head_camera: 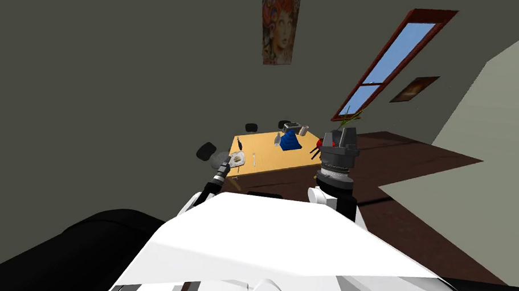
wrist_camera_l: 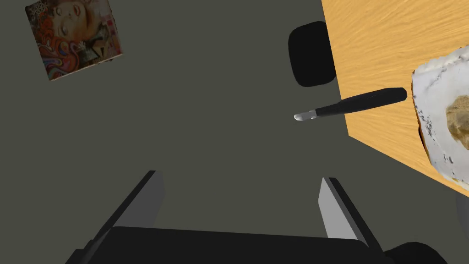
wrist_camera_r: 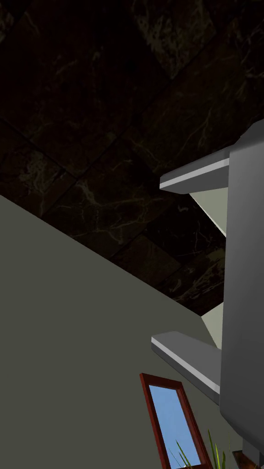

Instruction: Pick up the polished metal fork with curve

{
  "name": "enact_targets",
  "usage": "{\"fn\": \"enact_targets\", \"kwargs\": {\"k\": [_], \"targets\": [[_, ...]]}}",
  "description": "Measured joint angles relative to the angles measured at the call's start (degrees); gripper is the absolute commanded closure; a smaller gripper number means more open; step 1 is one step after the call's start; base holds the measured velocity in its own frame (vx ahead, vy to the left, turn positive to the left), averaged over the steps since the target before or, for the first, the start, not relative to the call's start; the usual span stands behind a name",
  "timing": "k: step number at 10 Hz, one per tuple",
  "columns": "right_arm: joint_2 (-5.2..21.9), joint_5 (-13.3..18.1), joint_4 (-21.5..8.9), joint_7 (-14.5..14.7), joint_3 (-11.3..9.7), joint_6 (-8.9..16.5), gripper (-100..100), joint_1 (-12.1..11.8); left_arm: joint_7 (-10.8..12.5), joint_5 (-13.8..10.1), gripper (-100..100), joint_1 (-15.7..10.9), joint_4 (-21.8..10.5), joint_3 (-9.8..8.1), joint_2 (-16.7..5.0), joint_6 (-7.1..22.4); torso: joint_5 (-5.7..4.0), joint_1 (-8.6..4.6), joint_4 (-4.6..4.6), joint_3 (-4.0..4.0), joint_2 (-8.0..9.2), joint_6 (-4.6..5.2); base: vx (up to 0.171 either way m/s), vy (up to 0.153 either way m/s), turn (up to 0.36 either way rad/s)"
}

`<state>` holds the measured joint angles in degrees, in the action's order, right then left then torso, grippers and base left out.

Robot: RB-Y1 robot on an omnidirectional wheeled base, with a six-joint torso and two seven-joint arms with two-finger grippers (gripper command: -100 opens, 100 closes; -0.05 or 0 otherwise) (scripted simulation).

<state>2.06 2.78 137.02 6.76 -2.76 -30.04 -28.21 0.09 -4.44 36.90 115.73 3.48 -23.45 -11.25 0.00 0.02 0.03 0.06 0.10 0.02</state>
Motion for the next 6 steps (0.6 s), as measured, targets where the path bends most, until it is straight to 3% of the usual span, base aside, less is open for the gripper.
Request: {"fn": "enact_targets", "kwargs": {"k": [1, 3, 6], "targets": [[0.0, 0.0, 0.0, 0.0, 0.0, 0.0, 0, 0.0, 0.16, -0.91, -100, 0.47, -0.76, -0.4, -2.29, 1.79, -0.01, 0.0, 0.0, 0.0, 0.01, 0.02, -0.03, -0.012, -0.446], [0.0, 0.0, 0.0, 0.0, 0.01, 0.0, 0, -0.01, -0.35, -1.66, -100, 0.88, -3.85, 0.03, -4.47, 3.97, 0.0, 0.02, 0.0, 0.0, -0.01, -0.07, -0.016, -0.01, -0.168], [0.0, 0.0, 0.0, 0.0, 0.0, 0.0, 0, 0.0, -0.67, -3.64, -100, 2.64, -8.69, 0.21, -9.25, 6.82, 0.0, -0.01, -0.01, -0.03, -0.06, 0.01, -0.009, -0.02, -0.464]]}}
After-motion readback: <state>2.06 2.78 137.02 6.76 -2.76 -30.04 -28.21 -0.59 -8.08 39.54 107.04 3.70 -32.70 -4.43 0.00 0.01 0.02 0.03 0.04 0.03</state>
